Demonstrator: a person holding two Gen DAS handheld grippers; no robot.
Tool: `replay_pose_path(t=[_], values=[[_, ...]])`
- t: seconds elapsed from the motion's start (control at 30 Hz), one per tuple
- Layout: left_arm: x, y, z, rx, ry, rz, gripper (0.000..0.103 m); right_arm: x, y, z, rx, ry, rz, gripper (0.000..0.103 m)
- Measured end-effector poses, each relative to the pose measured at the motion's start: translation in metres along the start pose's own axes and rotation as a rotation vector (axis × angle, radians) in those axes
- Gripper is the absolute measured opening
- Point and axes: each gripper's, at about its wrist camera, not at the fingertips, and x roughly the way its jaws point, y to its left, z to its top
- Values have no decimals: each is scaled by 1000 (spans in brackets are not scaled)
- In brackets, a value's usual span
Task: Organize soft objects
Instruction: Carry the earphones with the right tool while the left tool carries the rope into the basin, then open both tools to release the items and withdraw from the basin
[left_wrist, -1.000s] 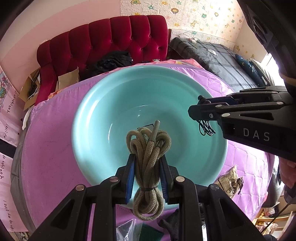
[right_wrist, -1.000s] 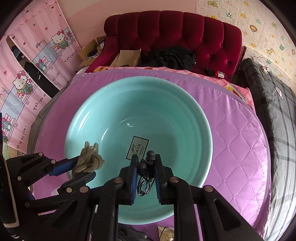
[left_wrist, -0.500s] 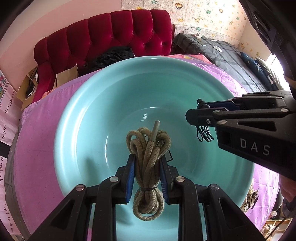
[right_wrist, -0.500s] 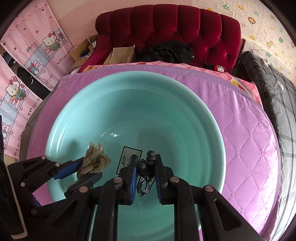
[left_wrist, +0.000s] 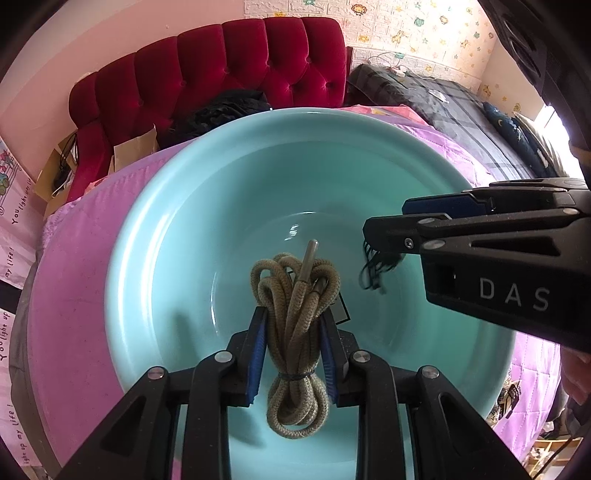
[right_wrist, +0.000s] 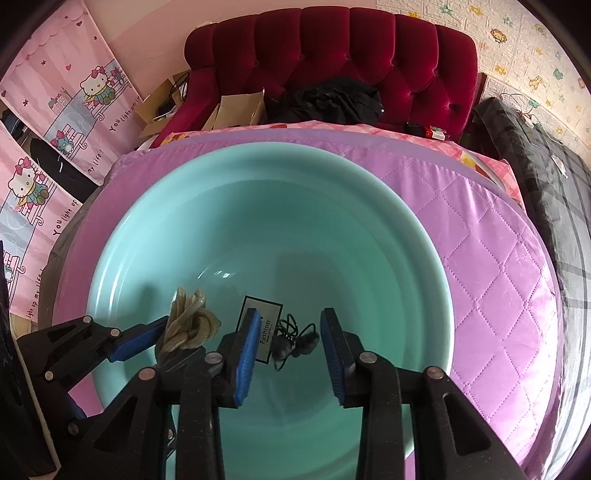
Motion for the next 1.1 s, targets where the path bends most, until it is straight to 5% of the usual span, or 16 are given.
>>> replay_pose_path(t=[0.17, 0.23, 0.3, 1.1], values=[[-7, 1, -1, -10, -27, 31, 94, -7, 0, -1, -2, -11, -47, 68], [-10, 2, -1, -20, -37, 35, 103, -10, -1, -3, 7, -22, -58, 83], [-13, 2, -2, -21, -49, 52, 103, -12, -2, -4, 16, -26, -61, 103], [-74, -8, -42, -16, -86, 84, 103, -80, 10, -58, -22, -40, -123, 103]])
